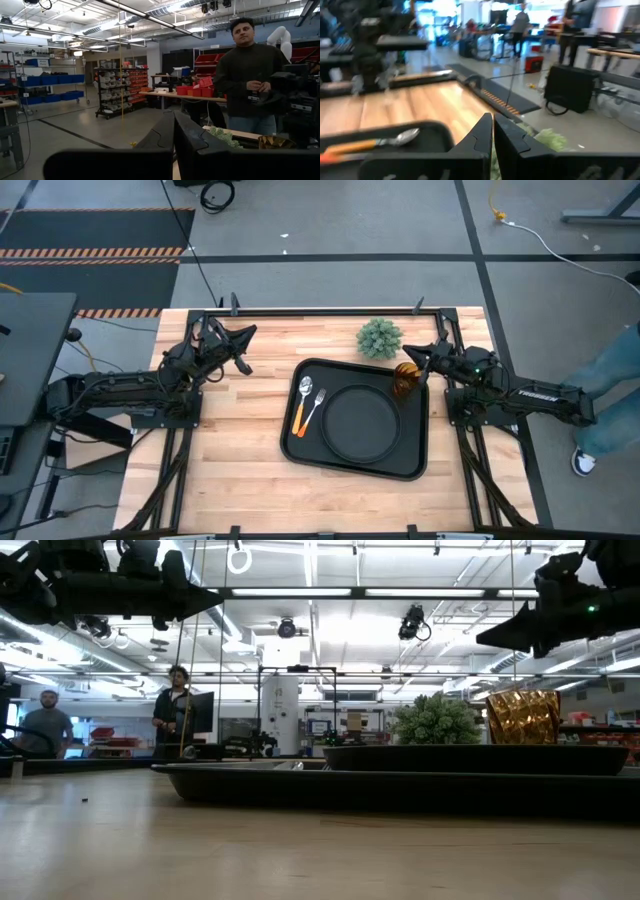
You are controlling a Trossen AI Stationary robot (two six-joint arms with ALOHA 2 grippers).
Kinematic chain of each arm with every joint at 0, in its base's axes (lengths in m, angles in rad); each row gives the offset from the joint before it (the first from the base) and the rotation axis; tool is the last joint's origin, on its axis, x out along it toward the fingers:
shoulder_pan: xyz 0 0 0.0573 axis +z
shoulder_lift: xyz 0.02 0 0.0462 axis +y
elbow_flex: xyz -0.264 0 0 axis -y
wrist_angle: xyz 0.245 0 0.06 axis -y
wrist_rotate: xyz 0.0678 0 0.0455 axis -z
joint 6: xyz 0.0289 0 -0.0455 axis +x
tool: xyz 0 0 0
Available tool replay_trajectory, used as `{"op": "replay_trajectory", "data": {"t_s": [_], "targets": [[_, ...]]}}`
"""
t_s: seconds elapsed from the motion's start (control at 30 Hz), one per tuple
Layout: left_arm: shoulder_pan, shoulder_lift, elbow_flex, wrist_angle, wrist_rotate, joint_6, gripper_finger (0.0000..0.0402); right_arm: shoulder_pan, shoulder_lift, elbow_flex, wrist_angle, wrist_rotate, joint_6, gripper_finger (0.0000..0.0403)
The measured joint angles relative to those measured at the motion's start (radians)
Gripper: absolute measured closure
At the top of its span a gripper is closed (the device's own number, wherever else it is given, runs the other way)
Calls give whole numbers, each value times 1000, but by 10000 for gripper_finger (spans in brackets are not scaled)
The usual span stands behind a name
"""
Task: Pick and place plate/cup/fork/spoon on tray
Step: Return to Home Position
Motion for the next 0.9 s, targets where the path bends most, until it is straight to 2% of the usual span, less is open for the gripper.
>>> {"op": "replay_trajectory", "data": {"t_s": [0.3,0.47,0.7,0.9], "targets": [[0,0,0,19,-5,-6,395,0,-7,0,-4,-112,-26,380],[0,0,0,26,-6,-203,395,0,-12,0,-5,-150,-22,380],[-1,0,0,-14,99,-226,395,0,-12,0,-39,-166,-17,380],[-1,0,0,-12,125,-232,395,0,-12,0,-49,-166,-17,380]]}}
